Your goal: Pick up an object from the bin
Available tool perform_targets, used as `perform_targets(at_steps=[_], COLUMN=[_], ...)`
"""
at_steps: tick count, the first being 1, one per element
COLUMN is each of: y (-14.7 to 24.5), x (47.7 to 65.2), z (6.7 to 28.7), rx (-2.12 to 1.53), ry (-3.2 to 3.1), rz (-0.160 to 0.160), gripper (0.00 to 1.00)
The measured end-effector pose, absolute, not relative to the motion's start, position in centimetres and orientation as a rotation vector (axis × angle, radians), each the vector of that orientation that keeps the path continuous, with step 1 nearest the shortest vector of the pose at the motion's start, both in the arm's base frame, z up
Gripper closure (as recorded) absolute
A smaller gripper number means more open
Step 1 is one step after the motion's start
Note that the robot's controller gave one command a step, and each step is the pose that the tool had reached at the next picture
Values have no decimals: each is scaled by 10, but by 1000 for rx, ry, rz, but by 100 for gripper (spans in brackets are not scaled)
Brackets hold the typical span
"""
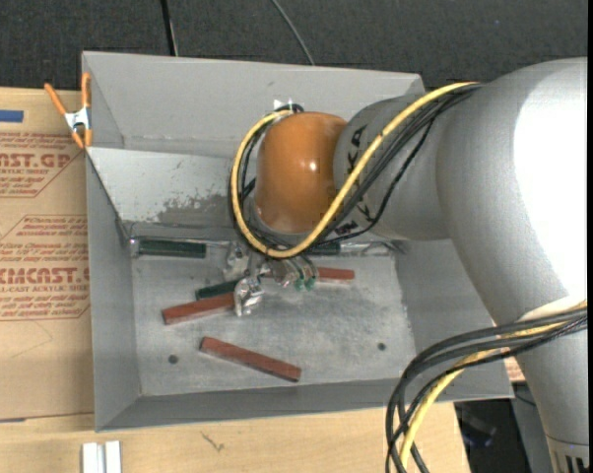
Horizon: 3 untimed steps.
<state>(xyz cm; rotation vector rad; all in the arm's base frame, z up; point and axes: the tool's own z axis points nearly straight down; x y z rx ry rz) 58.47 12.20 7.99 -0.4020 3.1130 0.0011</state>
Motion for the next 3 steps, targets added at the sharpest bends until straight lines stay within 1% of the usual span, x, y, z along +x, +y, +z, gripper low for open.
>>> perform_targets(at_steps=[2, 3], y=[122, 122], x=[583, 583], z=[83, 95], rx=[-401, -402], ry=[3119, 3118], rz=[1, 1], gripper=[100, 100])
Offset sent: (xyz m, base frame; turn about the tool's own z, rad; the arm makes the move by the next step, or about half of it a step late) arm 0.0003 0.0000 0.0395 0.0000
